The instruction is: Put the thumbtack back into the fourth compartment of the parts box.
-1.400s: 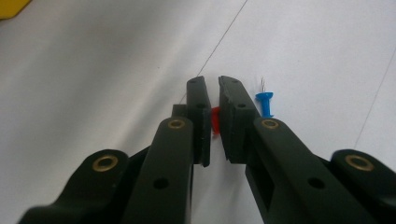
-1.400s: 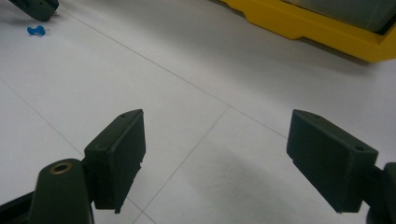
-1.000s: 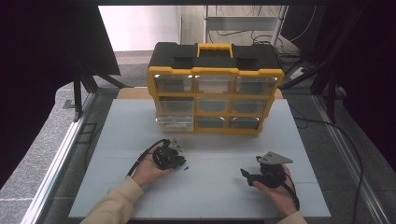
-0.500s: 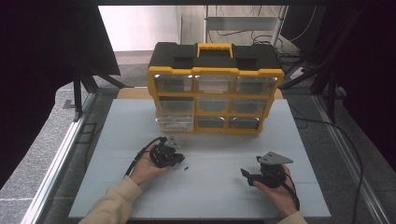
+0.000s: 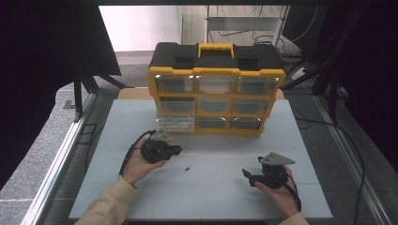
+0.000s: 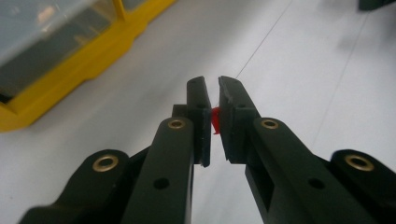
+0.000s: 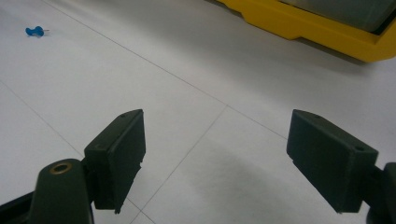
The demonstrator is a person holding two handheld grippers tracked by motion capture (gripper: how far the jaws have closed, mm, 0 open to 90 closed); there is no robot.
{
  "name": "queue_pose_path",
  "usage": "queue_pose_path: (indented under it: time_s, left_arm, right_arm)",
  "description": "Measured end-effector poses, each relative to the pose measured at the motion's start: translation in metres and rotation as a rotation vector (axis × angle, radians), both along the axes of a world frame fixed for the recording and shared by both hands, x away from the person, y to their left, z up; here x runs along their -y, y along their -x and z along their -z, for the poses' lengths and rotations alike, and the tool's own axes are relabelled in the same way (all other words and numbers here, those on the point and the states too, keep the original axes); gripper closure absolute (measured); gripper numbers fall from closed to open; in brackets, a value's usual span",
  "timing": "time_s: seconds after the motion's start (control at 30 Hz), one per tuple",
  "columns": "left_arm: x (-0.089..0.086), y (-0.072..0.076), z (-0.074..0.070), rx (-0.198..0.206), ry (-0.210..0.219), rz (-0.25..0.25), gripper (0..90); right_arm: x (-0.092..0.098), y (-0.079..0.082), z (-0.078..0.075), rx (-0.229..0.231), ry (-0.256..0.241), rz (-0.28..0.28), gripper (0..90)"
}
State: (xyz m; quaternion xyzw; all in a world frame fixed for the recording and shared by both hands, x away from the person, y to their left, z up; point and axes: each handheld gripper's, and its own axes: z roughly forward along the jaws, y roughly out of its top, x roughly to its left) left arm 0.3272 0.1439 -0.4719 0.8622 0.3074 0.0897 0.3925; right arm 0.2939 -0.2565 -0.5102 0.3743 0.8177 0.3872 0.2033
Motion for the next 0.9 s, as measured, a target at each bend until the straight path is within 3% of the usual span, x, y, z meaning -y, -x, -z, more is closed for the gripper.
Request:
queue_pose_path:
  time_s: [0.5,0.9]
  left_arm:
    - [-0.018,0.018,-0.045,0.13,0.136,-0.037,83.0]
    - [-0.027,0.029,-0.072,0.199,0.218,-0.036,83.0]
  right_arm:
    - [0.001,0.0,-0.001,0.004,0.0,-0.001,19.5]
    - [0.001,-0.001,0.0,0.003,-0.001,0.001,19.5]
